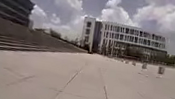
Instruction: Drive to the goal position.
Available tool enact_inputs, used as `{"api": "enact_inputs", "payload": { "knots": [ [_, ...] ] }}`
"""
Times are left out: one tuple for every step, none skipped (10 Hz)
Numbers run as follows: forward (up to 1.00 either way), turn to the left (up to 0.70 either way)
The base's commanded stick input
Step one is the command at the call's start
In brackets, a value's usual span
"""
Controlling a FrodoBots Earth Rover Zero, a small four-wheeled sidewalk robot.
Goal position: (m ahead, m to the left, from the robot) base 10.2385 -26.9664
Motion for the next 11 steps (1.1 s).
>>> {"api": "enact_inputs", "payload": {
  "knots": [
    [0.70, 0.01],
    [0.70, 0.01],
    [0.70, 0.01],
    [0.70, 0.01],
    [0.70, 0.01],
    [0.70, 0.01],
    [0.70, 0.01],
    [0.70, 0.01],
    [0.70, 0.01],
    [0.70, 0.01],
    [0.70, 0.01]
  ]
}}
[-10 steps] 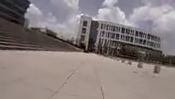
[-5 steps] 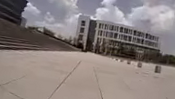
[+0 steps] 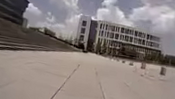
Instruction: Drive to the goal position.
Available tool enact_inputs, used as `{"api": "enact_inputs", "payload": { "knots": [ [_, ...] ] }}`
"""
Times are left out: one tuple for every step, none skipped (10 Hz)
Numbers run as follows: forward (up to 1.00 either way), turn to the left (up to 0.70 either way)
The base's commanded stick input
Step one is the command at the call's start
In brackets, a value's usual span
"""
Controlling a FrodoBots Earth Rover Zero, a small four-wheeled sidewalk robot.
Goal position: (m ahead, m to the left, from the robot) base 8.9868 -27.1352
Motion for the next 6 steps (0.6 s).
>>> {"api": "enact_inputs", "payload": {
  "knots": [
    [0.70, 0.01],
    [0.70, 0.01],
    [0.70, 0.01],
    [0.70, 0.01],
    [0.70, 0.01],
    [0.70, 0.01]
  ]
}}
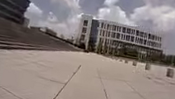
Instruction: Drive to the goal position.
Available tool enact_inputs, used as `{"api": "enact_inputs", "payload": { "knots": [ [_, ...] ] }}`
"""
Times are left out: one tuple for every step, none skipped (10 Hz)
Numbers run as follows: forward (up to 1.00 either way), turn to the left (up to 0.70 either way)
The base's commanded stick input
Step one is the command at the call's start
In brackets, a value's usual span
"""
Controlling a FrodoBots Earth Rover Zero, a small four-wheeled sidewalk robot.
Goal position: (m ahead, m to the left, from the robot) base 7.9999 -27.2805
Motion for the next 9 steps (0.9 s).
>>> {"api": "enact_inputs", "payload": {
  "knots": [
    [0.70, 0.01],
    [0.70, 0.01],
    [0.70, 0.01],
    [0.70, 0.01],
    [0.70, 0.01],
    [0.70, 0.01],
    [0.00, 0.00],
    [0.00, 0.00],
    [0.00, 0.00]
  ]
}}
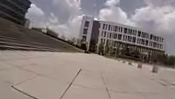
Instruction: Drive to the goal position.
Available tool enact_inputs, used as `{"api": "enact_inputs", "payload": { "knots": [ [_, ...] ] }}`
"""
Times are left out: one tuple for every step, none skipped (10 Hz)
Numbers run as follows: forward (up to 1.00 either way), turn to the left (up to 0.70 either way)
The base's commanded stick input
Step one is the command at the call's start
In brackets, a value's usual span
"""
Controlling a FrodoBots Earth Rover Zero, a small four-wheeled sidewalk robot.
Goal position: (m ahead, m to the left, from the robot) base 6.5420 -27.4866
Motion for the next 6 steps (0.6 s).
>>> {"api": "enact_inputs", "payload": {
  "knots": [
    [0.00, 0.00],
    [0.00, 0.00],
    [0.00, 0.00],
    [0.00, 0.00],
    [0.00, 0.00],
    [0.00, 0.00]
  ]
}}
